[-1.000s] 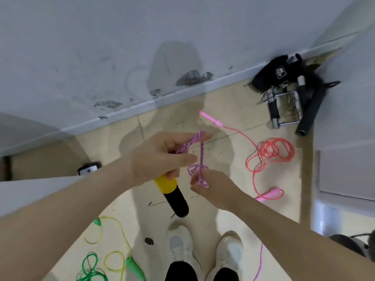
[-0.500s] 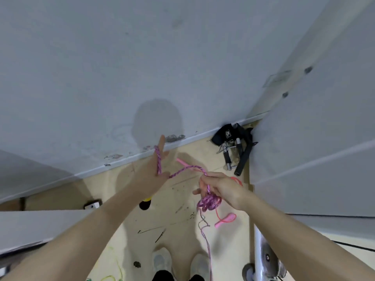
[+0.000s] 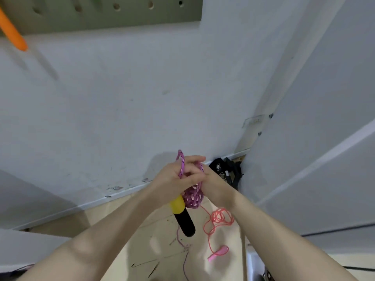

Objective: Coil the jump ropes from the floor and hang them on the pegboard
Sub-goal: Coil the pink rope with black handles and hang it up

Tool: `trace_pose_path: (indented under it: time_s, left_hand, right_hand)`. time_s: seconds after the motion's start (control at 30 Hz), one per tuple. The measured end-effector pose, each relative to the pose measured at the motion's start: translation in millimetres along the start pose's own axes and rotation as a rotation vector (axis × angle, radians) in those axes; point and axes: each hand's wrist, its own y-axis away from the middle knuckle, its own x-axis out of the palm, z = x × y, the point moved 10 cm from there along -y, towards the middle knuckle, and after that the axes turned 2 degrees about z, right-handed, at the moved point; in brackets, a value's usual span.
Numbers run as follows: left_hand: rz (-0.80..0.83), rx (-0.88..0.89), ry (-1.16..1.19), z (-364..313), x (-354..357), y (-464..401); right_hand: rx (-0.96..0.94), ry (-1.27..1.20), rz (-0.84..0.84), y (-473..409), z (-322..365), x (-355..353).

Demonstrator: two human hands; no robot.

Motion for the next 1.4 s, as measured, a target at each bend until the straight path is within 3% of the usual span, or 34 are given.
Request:
trace_pose_path:
  time_s: [0.13,0.3,0.43,0.53,0.6,0.7,0.8,0.9,1.0,1.13,1.2,1.3,1.37,1.4]
  left_hand:
    - [-0.101,0.052,-0.009,-11.3,-5.6,7.2]
    - [-0.097,0.034,-0.109,-4.2,8.4,8.1]
    - [-0.335,-0.063,0.432,4.9,-17.9,18.2]
    - [-0.394,-0.122,0.248,14.5,-40.5,35.7]
    - [-0.387,-0.152,-0.145,17.9,-53.7,47.0]
    - [-0.130,-0.211,-0.913,32.1,-48.6,53.5]
    - [0.085,-0.298,-1.297,55.7,-47.6,61.0]
    - [0.059,-0.445,-1.310,74.7,-62.0,73.4]
    - [-0.118,-0.584,-1.169,87.5,-92.5,97.6]
    - [-0.405,-0.774,-0.797,120.7,-147.0,163.7]
    - [-0.512,-0.755,-0.515,133.3,-158.8,187.7]
    - [-0.515,-0.629,-0.188,125.9,-147.1,197.7]
    - [-0.450,-0.543,-0.032,106.6,-131.6,196.4]
    - [-0.380,-0.505,0.013,94.2,-121.7,194.7]
  right_hand:
    - [0.080,0.043,-0.059,18.4,-1.3,-1.8]
    - [0.310,-0.153,0.084,40.3,-22.5,8.5]
    - [0.482,-0.256,0.180,64.3,-37.3,1.7]
    - [0.533,-0.169,0.218,80.5,-53.4,-5.5]
    - [0.509,-0.214,0.088,83.3,-59.5,-18.3]
    - [0.459,-0.274,-0.117,84.8,-60.2,-38.4]
    - [0.362,-0.457,-0.359,83.4,-59.8,-67.2]
    - [0.236,-0.683,-0.595,89.5,-59.6,-89.5]
    - [0.130,-0.916,-0.822,105.6,-70.8,-109.4]
    - [-0.011,-1.177,-0.908,117.3,-73.1,-107.3]
    - [0.158,-1.014,-0.898,112.9,-85.7,-94.5]
    - [0.583,-0.074,-0.717,102.9,-99.5,-68.1]
    - [0.580,0.418,-0.588,88.2,-86.5,-40.6]
    - [0.496,0.524,-0.532,79.2,-73.7,-19.9]
